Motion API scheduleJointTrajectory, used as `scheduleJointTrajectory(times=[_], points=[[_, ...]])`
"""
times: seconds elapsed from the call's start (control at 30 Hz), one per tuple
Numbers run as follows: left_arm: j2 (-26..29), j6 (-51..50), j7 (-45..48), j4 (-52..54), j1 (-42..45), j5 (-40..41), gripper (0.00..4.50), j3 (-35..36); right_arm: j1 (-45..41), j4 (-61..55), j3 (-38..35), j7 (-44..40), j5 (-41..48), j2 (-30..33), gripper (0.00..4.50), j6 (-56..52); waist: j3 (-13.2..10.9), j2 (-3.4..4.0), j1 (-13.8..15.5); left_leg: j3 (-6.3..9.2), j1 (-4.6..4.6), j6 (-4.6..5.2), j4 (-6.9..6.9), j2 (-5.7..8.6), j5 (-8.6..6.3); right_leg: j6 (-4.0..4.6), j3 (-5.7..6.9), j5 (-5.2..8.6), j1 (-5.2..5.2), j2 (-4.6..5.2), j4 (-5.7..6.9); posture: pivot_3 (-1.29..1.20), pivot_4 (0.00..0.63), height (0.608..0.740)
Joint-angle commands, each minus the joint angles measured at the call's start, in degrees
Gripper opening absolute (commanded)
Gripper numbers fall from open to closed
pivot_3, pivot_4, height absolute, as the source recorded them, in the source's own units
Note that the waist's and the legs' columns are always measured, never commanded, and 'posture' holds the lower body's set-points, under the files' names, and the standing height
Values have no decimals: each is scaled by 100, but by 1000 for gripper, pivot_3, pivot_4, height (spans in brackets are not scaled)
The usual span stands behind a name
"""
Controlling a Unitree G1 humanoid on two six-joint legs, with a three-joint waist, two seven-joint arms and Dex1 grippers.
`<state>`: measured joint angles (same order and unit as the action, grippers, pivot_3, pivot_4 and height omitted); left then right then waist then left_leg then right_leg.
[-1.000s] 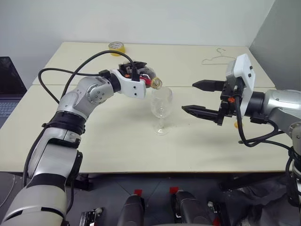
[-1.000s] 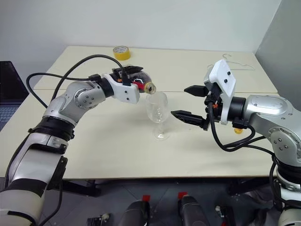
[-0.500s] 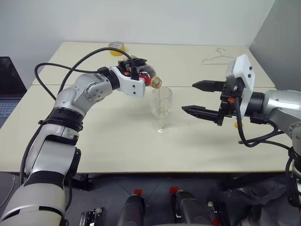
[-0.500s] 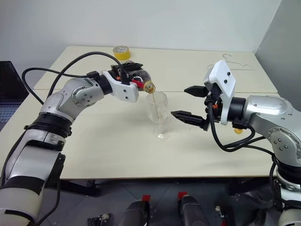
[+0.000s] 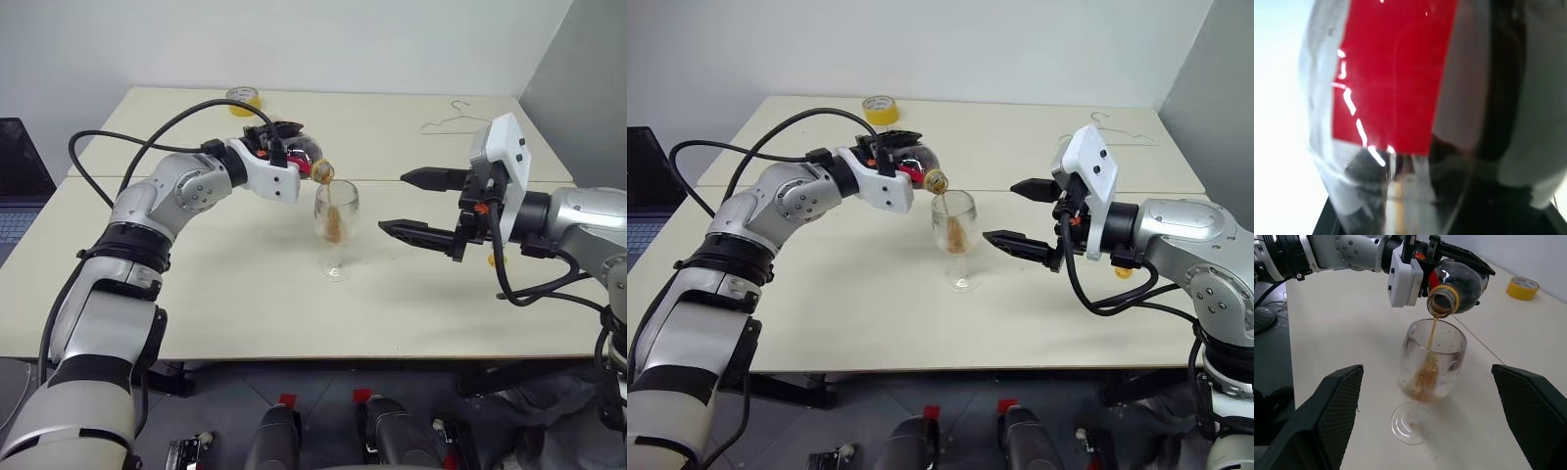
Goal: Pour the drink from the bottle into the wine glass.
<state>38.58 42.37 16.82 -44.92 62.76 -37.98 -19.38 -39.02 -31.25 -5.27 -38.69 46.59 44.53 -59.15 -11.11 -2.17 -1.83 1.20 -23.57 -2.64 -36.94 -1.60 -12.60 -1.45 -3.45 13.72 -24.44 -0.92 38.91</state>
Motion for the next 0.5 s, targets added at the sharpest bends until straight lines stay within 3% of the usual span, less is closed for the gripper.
scheduleJointTrajectory(times=[0.03, 0.5], points=[[99, 105, -181, 102, 305, 38, 2322, 77, -41, -143, -33, 20, 71, -1, 4500, 70, 0, 0, 0, -1, 0, 0, 0, 0, 0, 0, 0, 0, 0, 0, 0, 0, 150, 740], [141, 190, -298, 22, 369, -40, 2322, 38, -39, -132, -14, 24, 61, -20, 4500, 96, 0, 0, -1, 0, 0, 0, 0, 0, 0, 0, 0, 0, 0, 0, 1, 0, 150, 740]])
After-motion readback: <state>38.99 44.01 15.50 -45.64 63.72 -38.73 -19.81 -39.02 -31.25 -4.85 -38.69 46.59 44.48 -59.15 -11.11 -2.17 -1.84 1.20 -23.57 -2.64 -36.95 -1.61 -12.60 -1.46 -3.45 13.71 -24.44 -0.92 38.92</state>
